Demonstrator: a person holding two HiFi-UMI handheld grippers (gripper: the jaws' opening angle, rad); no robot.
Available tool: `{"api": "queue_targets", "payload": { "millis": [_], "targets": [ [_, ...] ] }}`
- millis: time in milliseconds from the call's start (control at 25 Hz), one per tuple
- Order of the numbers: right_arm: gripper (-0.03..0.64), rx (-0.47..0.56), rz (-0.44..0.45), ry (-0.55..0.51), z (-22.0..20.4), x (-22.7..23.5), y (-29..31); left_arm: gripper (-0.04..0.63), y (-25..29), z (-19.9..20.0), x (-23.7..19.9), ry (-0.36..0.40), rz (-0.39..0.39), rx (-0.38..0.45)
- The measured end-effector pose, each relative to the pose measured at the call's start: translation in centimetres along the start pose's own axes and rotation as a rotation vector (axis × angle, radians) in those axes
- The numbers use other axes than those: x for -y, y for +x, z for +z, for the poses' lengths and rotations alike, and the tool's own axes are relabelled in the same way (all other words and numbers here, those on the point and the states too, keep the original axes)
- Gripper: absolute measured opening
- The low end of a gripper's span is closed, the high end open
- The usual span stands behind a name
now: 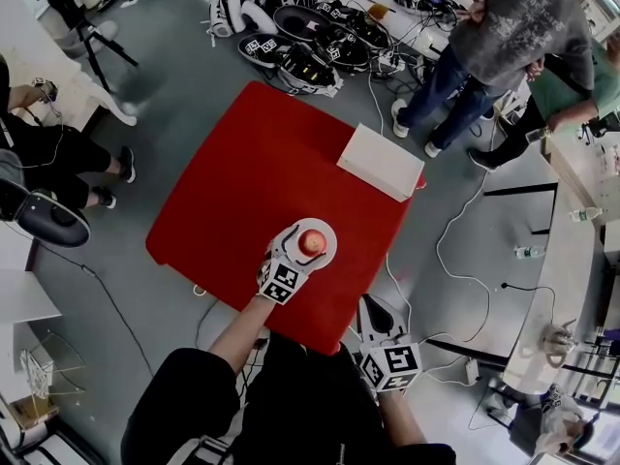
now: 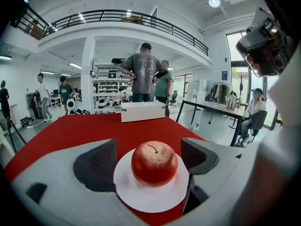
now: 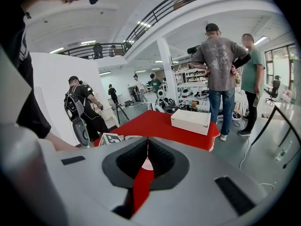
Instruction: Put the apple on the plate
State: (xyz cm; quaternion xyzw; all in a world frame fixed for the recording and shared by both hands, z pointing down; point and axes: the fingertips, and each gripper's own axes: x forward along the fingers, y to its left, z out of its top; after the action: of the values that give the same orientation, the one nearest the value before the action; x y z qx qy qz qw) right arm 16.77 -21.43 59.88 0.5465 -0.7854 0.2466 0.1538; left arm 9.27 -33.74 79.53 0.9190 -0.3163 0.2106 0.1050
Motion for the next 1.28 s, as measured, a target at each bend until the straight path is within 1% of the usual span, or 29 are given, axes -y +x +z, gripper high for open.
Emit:
{"api": "queue_targets", "payload": {
  "millis": [120,240,280,360,400,440,480,560,600,640,680,720,800,880,1000,1120,1280],
  "targets": [
    [0.011,0.008,0.021,-0.004,0.0,-0.3,0.3,0.407,-0.8,0.8,-0.2,-0.012,0.020,0.013],
    [0.012,0.008,0.050,-0.001,0.2,-0.8,1.1,0.405,-2.5,2.8,-0.9,-0.026,0.052,0.069],
    [0.012,0.005,0.061,0.003,0.4,-1.0,1.4,0.405,-3.2,3.6,-1.0,-0.040,0.059,0.092],
    [0.012,0.002,0.082,0.004,0.7,-1.4,1.7,0.399,-4.5,5.1,-1.0,-0.091,0.061,0.135],
    [0.012,0.005,0.091,0.001,1.0,-1.6,1.9,0.378,-5.3,5.9,-1.0,-0.117,0.059,0.155],
    [0.012,0.010,0.101,-0.005,1.3,-1.8,2.0,0.312,-6.3,6.7,-0.9,-0.135,0.054,0.176],
    [0.012,0.017,0.112,-0.013,1.7,-2.1,2.1,0.213,-7.2,7.7,-0.7,-0.147,0.040,0.198],
    [0.012,0.032,0.131,-0.029,2.4,-2.4,2.4,0.070,-8.9,9.8,0.4,-0.184,-0.031,0.245],
    [0.012,0.039,0.138,-0.036,2.6,-2.4,2.4,0.020,-9.6,10.8,1.2,-0.204,-0.072,0.267],
    [0.012,0.048,0.145,-0.042,2.9,-2.4,2.4,0.006,-10.3,11.7,2.0,-0.213,-0.100,0.284],
    [0.012,0.058,0.153,-0.045,3.2,-2.4,2.3,0.006,-10.9,12.4,2.6,-0.210,-0.108,0.293],
    [0.012,0.071,0.161,-0.048,3.5,-2.4,2.4,0.005,-11.6,13.1,2.9,-0.196,-0.095,0.294],
    [0.012,0.103,0.178,-0.059,4.6,-2.6,2.5,0.005,-12.7,14.5,3.0,-0.159,-0.040,0.278],
    [0.012,0.135,0.194,-0.070,5.8,-2.8,2.7,0.005,-13.7,16.1,3.1,-0.133,-0.002,0.269],
    [0.012,0.168,0.210,-0.071,7.0,-3.0,2.5,0.005,-15.0,18.0,4.0,-0.117,0.010,0.273],
    [0.011,0.185,0.211,-0.073,7.5,-2.9,2.1,0.005,-15.7,18.7,5.1,-0.086,0.009,0.262],
    [0.011,0.185,0.214,-0.093,7.3,-3.1,1.8,0.005,-16.4,19.0,5.5,-0.055,0.059,0.275]
  ]
}}
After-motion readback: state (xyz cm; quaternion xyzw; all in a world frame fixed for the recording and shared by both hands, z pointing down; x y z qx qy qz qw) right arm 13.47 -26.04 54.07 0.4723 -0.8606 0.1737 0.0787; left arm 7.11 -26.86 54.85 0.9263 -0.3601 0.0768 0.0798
